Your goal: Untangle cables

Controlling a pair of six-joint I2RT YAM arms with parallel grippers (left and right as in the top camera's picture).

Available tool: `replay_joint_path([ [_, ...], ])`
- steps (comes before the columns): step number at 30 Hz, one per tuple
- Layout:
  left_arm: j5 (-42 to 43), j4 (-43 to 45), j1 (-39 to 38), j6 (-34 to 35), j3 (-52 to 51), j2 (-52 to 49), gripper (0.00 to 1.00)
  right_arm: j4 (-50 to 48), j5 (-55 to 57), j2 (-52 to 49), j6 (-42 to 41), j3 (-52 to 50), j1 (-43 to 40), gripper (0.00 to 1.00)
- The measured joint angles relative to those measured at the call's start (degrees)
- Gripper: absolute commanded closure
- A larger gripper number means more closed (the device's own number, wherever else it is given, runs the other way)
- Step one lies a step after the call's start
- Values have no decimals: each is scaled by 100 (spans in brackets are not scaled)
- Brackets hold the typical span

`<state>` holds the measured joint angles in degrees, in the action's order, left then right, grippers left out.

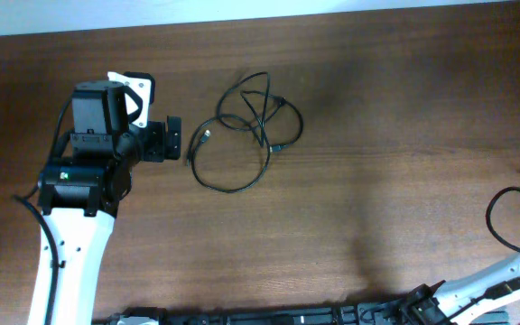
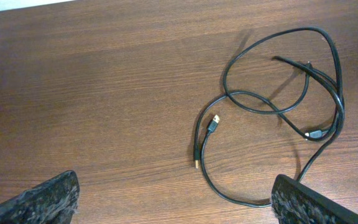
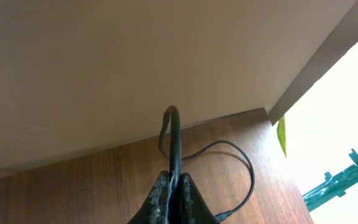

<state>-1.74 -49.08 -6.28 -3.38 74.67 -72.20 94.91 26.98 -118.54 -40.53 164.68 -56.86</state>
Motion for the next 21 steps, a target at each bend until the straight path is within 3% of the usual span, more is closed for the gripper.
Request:
replay_joint_path([
  [6, 0, 0, 0, 0, 0, 0, 1, 28, -7, -155, 0, 0, 0, 95],
  [11, 0, 0, 0, 0, 0, 0, 1, 37, -44, -229, 2, 0, 0, 57],
  [13, 0, 0, 0, 0, 0, 0, 1, 57, -66, -251, 20, 0, 0, 49],
  [21, 0, 0, 0, 0, 0, 0, 1, 116, -101, -260, 0, 0, 0, 46],
])
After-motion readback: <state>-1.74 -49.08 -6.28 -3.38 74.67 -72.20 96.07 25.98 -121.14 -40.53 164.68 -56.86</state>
